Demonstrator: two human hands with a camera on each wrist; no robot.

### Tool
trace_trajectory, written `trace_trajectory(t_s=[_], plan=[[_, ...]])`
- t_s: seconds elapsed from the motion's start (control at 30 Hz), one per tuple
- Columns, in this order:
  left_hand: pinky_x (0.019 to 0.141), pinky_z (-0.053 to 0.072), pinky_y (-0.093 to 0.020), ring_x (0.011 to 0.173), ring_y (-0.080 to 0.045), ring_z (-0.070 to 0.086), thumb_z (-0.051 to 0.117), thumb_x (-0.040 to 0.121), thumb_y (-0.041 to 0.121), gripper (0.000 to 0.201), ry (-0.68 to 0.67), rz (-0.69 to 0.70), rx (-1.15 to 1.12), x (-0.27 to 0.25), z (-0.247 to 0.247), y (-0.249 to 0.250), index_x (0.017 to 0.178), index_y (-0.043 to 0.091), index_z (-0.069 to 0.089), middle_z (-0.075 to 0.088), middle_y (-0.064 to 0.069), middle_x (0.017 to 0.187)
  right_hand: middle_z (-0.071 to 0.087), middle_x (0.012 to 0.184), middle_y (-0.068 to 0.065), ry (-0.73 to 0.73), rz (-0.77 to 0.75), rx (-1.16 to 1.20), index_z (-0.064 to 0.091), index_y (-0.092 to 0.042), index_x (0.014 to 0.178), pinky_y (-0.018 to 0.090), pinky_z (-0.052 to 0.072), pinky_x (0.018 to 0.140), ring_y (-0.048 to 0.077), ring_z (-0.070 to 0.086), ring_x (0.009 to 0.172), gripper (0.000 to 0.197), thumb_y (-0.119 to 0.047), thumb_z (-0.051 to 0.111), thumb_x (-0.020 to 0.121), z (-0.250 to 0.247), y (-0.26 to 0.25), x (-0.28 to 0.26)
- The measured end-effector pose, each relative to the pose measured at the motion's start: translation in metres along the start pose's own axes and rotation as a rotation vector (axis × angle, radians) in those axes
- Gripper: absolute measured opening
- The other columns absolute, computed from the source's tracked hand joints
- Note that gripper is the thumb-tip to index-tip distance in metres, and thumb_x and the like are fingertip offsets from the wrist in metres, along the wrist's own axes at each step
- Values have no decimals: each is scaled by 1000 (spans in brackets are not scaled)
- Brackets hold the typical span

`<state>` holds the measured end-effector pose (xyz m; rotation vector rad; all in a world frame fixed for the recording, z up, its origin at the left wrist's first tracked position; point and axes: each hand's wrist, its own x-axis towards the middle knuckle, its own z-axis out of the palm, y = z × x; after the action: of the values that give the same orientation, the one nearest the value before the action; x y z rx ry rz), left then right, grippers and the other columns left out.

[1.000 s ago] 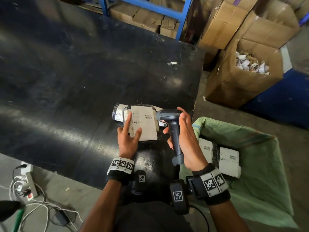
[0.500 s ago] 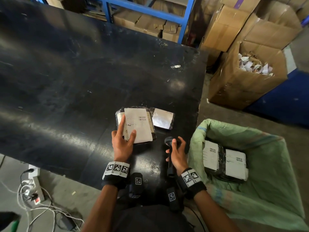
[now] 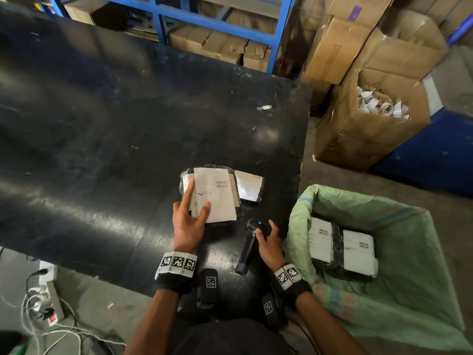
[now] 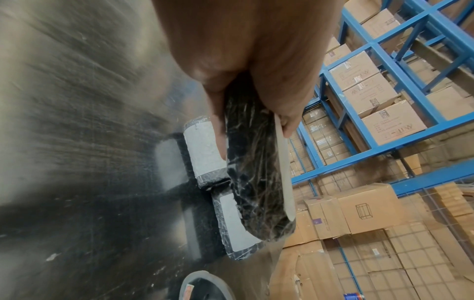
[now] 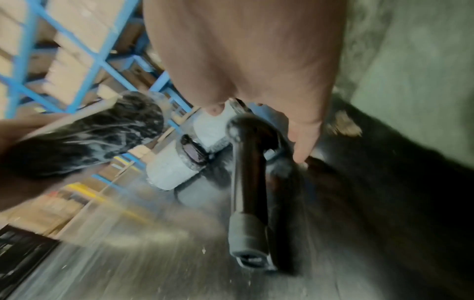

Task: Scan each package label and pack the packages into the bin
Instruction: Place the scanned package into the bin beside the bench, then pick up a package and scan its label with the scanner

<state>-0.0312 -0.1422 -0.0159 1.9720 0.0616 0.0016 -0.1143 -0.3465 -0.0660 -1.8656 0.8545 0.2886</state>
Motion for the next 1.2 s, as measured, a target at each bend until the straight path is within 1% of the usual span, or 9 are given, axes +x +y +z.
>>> trace_trajectory(t_s=[0.1, 0.33, 0.4, 0.5, 0.6, 0.7, 0.83, 1.0, 1.2], plan=[[97, 46, -36, 111, -20, 48, 70, 92, 27, 73, -47, 6, -37, 1, 4, 8, 153, 41, 34, 46, 21, 111, 47, 137, 19, 81, -217, -45, 20, -33, 151, 44, 36, 111, 28, 47, 126, 61, -45, 46, 97, -18, -13, -11], [104, 52, -48, 129, -17, 53, 67, 81, 53, 74, -225, 64, -155, -3, 24, 19, 148, 51, 37, 52, 6, 142, 35, 150, 7, -43, -418, 95, 16, -59, 145, 44, 45, 106, 23, 49, 130, 59, -54, 46, 94, -49, -63, -27], [103, 53, -43, 128, -16, 54, 69, 82, 50, 72, -264, 81, -193, -6, 33, 26, 148, 49, 39, 52, 7, 141, 36, 152, -2, -76, -471, 146, 16, -56, 147, 41, 48, 105, 15, 48, 133, 61, -53, 48, 94, -50, -67, -29], [98, 55, -27, 126, -3, 56, 75, 89, 26, 67, -310, 98, -302, -11, 49, 37, 147, 40, 44, 52, 18, 139, 29, 149, -27, -92, -521, 206, 17, -38, 153, 17, 46, 101, -15, 38, 131, 63, -33, 50, 99, -55, -67, -33], [92, 57, -26, 120, 5, 59, 75, 89, 20, 67, -355, 97, -362, -14, 62, 45, 147, 37, 46, 53, 23, 135, 32, 140, -34, -39, -510, 260, 21, -31, 153, 11, 47, 94, -22, 41, 123, 60, -23, 49, 101, -64, -61, -37], [92, 58, -32, 122, -7, 61, 73, 82, 40, 70, -397, 82, -386, -18, 73, 51, 147, 41, 46, 56, 16, 136, 35, 140, -32, 20, -492, 275, 24, -36, 152, 15, 51, 92, -19, 46, 122, 58, -25, 50, 100, -78, -55, -41], [100, 55, -36, 128, -8, 57, 72, 85, 37, 70, -444, 145, -390, -28, 96, 68, 149, 37, 44, 56, 18, 142, 35, 135, -39, 82, -494, 305, 25, -34, 151, 9, 47, 90, -22, 45, 120, 57, -21, 48, 101, -105, -50, -53], [110, 46, -37, 131, -8, 51, 49, 89, 62, 67, -580, 230, -124, -48, 137, 92, 151, 55, 25, 48, 16, 143, 32, 143, -35, 177, -468, 296, 30, -32, 149, 3, 36, 99, -24, 34, 128, 54, -16, 49, 101, -169, -26, -63], [126, 16, -41, 155, -27, 11, 24, 101, 49, 66, -523, 533, 282, -84, 202, 96, 159, 19, 24, 22, -10, 165, 38, 148, -17, 198, -302, 169, 34, -34, 149, 31, 39, 112, 7, 40, 137, 55, -20, 52, 99, -256, 30, -58]])
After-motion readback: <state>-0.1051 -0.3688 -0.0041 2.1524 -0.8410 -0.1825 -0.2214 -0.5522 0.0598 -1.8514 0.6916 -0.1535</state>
